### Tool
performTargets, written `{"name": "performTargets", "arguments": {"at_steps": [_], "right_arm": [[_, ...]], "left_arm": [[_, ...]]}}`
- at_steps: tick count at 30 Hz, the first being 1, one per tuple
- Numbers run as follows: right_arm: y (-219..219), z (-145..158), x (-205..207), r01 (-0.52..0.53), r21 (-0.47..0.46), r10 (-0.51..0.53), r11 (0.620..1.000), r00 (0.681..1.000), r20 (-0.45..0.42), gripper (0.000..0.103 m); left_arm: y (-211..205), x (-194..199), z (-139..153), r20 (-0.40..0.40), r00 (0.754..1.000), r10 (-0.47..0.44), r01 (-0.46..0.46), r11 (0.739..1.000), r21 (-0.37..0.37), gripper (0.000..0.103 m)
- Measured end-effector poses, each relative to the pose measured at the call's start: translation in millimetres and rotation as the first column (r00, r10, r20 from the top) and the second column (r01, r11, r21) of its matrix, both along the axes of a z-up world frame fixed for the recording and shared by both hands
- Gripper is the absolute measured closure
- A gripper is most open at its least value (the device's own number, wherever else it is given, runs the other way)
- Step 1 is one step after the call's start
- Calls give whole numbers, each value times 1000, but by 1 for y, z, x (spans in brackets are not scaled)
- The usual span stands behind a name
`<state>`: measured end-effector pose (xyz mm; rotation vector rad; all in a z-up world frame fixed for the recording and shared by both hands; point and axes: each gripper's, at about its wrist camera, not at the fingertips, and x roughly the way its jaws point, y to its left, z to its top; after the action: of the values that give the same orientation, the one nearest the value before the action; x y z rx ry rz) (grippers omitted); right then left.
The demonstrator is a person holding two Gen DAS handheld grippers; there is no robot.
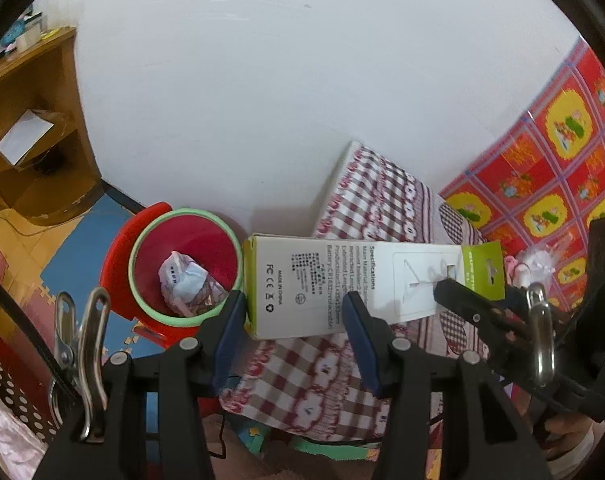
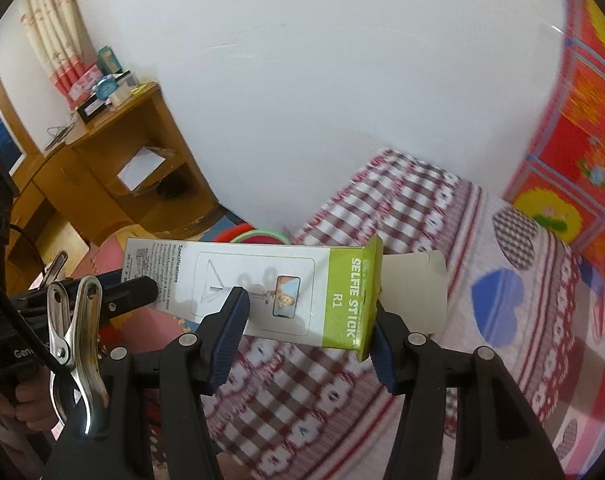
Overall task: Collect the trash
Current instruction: 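Carry the selfie stick box in both grippers over the red bucket, then open both grippers to drop the selfie stick box into the bucket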
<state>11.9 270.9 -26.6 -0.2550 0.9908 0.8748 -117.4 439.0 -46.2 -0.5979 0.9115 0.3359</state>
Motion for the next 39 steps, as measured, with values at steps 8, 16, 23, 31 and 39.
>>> {"name": "performTargets", "arguments": {"at_steps": [8, 16, 23, 31, 39], "right_arm": [[54, -5, 1, -79, -20, 79, 997, 997, 16, 45], [100, -20, -1, -136, -65, 137, 989, 990, 22, 45], [131, -39, 7, -144, -117, 147, 983, 989, 13, 45], [162, -58, 22, -143, -171, 147, 975, 989, 13, 45], [196, -83, 39, -134, -206, 135, 969, 991, -10, 45]], "left_arm": [[39, -10, -9, 4, 998, 59, -59, 998, 8, 50], [82, -22, -38, -6, 994, 108, -108, 993, -46, 51], [111, -19, -62, -12, 993, 115, -116, 990, -85, 51], [136, -2, -94, -35, 996, 79, -83, 989, -125, 52], [160, 26, -138, -107, 994, 35, -51, 987, -153, 55]]}}
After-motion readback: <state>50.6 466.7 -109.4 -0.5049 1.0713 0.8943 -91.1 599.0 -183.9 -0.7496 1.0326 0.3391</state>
